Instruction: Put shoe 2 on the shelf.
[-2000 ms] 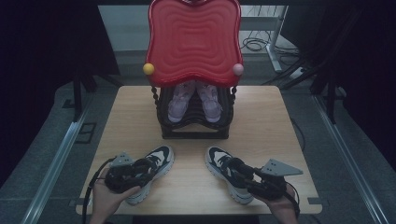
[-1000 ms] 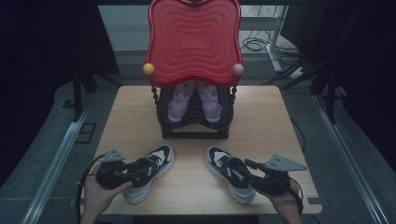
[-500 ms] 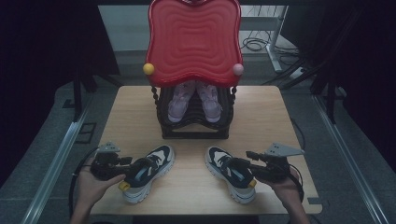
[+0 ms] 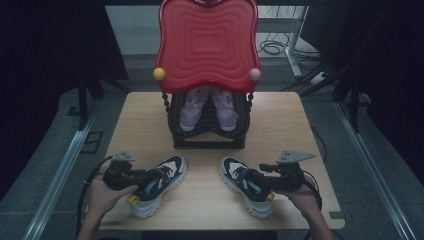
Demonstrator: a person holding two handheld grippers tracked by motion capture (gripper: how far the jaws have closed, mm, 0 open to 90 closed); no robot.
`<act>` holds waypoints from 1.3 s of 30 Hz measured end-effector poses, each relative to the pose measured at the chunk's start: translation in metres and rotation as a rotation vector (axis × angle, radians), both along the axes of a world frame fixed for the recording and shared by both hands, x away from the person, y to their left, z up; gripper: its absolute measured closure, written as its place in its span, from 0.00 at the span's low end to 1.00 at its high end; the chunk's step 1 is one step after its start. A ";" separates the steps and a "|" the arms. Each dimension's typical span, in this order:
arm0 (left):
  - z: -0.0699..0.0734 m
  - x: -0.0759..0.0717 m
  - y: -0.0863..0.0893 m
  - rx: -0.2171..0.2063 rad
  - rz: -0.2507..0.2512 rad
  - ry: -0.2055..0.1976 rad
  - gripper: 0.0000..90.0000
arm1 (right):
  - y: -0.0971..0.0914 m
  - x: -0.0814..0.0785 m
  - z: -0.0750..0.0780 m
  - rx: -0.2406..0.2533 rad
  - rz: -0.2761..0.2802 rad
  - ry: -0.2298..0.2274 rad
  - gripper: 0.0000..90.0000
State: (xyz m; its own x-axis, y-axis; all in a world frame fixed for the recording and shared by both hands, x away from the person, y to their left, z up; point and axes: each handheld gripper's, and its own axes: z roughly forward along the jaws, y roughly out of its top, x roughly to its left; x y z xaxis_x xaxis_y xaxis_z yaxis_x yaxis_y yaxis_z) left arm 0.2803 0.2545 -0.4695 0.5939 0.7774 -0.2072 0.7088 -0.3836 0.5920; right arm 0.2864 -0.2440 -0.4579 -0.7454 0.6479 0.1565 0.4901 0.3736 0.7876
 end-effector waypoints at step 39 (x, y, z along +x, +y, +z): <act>0.002 -0.020 0.016 -0.159 0.102 -0.128 0.82 | -0.009 -0.003 -0.009 0.072 -0.101 0.010 0.81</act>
